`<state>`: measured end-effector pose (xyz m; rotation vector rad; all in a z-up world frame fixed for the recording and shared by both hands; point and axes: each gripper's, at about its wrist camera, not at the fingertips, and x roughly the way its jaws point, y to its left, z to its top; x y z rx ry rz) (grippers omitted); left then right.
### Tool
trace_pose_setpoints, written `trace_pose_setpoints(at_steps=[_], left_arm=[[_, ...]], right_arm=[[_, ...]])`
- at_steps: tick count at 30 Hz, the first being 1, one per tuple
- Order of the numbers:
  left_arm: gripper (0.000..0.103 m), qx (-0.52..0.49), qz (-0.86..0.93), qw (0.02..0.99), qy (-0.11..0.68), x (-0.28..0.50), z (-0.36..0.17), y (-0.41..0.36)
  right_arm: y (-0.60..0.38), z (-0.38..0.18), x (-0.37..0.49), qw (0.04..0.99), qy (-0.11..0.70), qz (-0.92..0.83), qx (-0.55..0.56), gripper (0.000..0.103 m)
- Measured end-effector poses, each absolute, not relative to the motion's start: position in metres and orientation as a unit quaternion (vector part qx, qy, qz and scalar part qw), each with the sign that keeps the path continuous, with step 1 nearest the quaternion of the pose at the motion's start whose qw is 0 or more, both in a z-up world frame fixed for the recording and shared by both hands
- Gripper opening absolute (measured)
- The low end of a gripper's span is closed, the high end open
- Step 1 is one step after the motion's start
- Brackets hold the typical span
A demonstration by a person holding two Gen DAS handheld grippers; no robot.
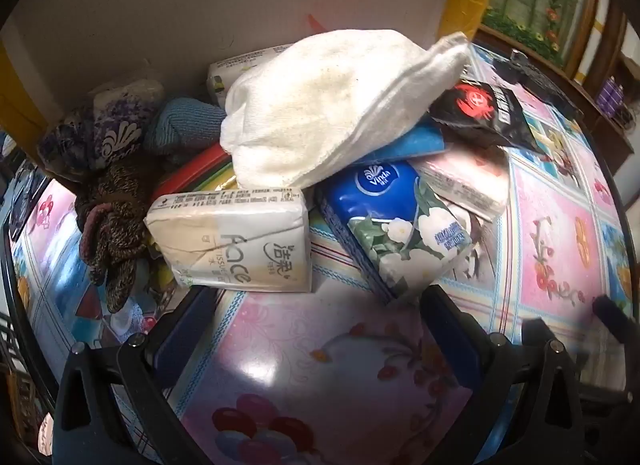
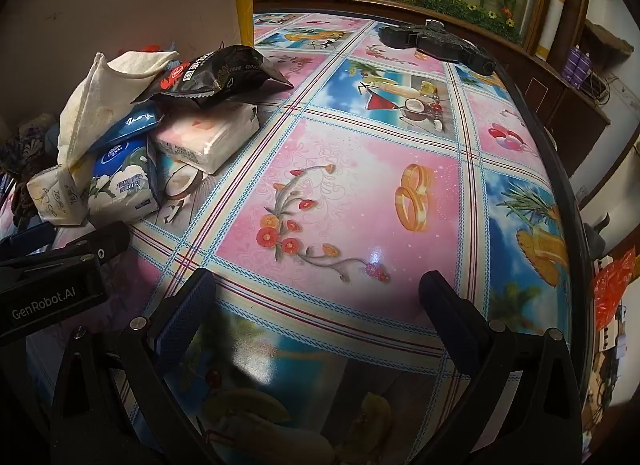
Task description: Organize soft objects
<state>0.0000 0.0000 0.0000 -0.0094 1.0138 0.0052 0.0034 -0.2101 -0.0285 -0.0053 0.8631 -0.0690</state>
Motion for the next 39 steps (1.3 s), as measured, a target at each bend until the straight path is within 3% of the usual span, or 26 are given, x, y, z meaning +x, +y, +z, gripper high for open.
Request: trace_pose_setpoints(at_steps=[5, 39], left_arm=[[0.103, -0.030, 0.052, 0.891, 0.451, 0.005, -0.002, -0.006], [0.103, -0.033, 0.057, 0.889, 0.452, 0.020, -0.005, -0.015]], right_arm=[[-0.210, -0.029, 0.004, 0.907, 0.419, -0.033, -0.001, 0.102], [-0.209, -0.028, 0.002, 0.908, 0.419, -0.030, -0.004, 0.103]])
